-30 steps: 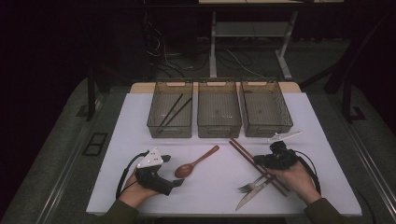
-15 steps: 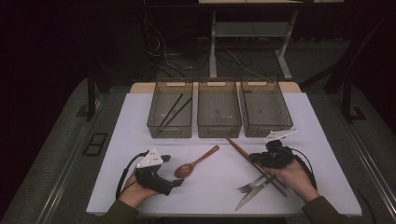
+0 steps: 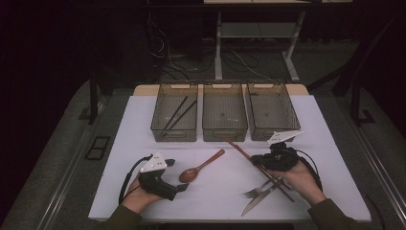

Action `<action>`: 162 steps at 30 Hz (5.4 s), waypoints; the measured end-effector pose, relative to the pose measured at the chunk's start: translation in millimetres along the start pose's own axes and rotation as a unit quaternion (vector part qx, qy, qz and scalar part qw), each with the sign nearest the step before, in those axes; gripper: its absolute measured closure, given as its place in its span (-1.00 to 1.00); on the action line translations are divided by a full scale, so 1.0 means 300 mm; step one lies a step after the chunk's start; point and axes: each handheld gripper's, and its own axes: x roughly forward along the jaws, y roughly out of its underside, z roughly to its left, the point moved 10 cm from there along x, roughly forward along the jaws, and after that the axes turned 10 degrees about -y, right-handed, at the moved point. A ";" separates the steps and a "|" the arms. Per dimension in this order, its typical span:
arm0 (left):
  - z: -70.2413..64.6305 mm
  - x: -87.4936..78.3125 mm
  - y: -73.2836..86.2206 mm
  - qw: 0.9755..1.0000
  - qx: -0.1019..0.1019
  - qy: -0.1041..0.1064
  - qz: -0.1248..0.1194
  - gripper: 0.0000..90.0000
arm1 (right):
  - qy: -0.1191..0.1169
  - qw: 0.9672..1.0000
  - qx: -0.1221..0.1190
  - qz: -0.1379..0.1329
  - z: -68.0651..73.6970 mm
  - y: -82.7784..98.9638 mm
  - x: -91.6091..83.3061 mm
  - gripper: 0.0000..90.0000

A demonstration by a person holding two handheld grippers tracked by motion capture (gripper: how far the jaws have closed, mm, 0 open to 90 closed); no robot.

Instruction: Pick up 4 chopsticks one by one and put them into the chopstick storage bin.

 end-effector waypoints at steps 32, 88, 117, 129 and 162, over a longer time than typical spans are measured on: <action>0.004 0.002 0.000 1.000 -0.001 -0.001 -0.004 -0.99 | -0.018 0.999 -0.033 -0.007 0.045 -0.207 0.083 0.85; -0.022 0.005 0.000 1.000 0.023 0.014 -0.005 -1.00 | 0.019 0.999 0.004 0.030 -0.025 -0.675 0.445 0.85; -0.031 0.006 -0.003 0.999 0.028 0.022 -0.008 -1.00 | 0.074 0.994 0.049 0.064 -0.082 -0.771 0.674 0.85; -0.037 0.006 -0.009 0.999 0.026 0.023 -0.014 -1.00 | 0.071 0.995 0.033 0.065 -0.055 -0.790 0.692 0.64; -0.042 0.005 -0.005 0.999 0.029 0.022 -0.007 -1.00 | -0.003 0.998 -0.031 0.061 0.052 -0.664 0.470 0.99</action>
